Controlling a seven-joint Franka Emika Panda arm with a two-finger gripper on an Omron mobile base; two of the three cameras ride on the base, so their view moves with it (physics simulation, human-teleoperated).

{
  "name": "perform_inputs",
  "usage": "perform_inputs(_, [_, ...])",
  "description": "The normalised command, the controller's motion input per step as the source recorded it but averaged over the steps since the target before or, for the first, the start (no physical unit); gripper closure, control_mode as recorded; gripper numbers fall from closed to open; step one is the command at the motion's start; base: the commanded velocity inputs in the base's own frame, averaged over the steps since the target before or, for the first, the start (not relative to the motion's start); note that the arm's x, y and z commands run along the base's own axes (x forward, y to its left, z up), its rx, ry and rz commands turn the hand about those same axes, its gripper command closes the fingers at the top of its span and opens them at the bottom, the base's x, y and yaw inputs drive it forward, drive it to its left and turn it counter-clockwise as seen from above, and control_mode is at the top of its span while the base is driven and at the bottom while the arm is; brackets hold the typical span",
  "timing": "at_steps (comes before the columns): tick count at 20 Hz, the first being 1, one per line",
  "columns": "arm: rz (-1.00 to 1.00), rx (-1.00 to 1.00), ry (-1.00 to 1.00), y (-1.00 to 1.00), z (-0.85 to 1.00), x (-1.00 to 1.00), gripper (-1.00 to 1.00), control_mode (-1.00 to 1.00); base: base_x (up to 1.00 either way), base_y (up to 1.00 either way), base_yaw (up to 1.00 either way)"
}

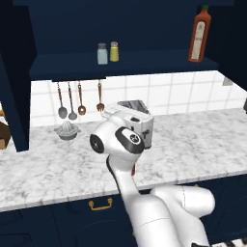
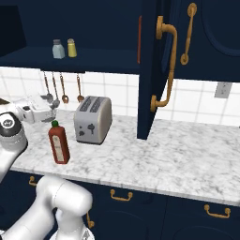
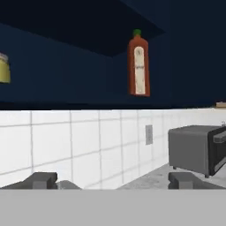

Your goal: Put the shaker and condiment bottle from the counter next to their counterparts in the cabinet.

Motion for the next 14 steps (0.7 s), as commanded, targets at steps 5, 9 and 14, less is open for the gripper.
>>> perform_inputs(5, [-0.2,0.29,-0.01,0.26,-0.42,0.0,-1.0,-1.0,0.0,0.0,0.0])
perform_inputs(9, [-0.06,0.11,0.0,0.16,-0.23,0.1,-1.0,-1.0,0.0,0.0,0.0])
perform_inputs(14, [-0.24,0.46,0.06,0.3,-0.98,0.44,-1.0,-1.0,0.0,0.0,0.0])
